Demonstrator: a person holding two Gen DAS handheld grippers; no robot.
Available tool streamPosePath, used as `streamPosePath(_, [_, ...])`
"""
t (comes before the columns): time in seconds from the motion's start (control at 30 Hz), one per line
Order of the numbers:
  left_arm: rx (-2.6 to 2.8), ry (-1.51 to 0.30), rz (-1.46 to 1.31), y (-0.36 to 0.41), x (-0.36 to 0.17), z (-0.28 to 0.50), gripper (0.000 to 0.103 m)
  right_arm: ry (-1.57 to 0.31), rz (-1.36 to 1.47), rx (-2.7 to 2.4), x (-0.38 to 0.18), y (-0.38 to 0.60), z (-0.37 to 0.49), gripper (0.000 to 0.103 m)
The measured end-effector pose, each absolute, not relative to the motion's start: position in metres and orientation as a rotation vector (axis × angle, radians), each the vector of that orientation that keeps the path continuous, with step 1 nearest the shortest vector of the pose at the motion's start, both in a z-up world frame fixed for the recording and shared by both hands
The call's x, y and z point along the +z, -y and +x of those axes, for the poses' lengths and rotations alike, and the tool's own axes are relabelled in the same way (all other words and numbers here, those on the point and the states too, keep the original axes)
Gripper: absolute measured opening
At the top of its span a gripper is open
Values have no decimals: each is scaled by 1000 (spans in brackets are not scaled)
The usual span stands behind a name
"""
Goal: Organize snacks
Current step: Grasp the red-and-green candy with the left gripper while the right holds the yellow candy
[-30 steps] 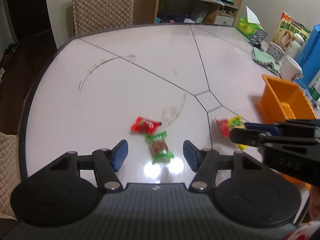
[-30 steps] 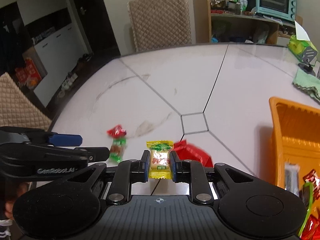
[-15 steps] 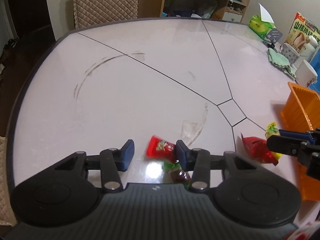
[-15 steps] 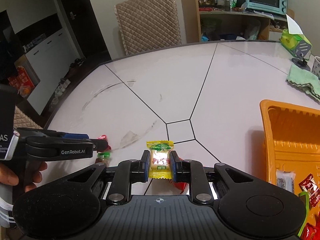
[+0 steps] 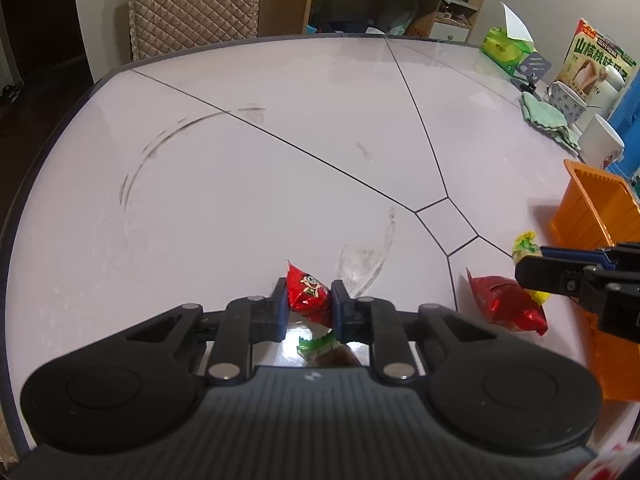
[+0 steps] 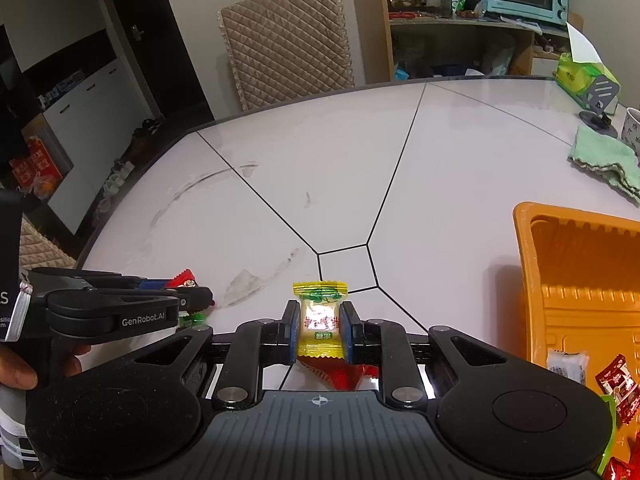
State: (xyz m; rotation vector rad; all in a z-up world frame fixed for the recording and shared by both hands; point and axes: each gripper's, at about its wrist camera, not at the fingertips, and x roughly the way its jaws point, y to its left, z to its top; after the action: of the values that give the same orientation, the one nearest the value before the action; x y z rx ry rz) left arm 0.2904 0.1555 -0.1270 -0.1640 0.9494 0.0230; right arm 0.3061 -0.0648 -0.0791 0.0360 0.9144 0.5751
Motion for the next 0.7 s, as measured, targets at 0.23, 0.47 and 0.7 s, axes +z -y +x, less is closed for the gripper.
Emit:
streamPosePath(0.23, [32,-921,-164,-156,-118,291,18,-915,42,573,-80,66,309,21])
streamPosePath(0.47, [38,-885,-180,-159,-100,284,18,-898,51,590,-75,65,307,21])
streamPosePath(0.7, [36,-868,-199,-155,-82,264,18,-881,65,609,-65,68,300,21])
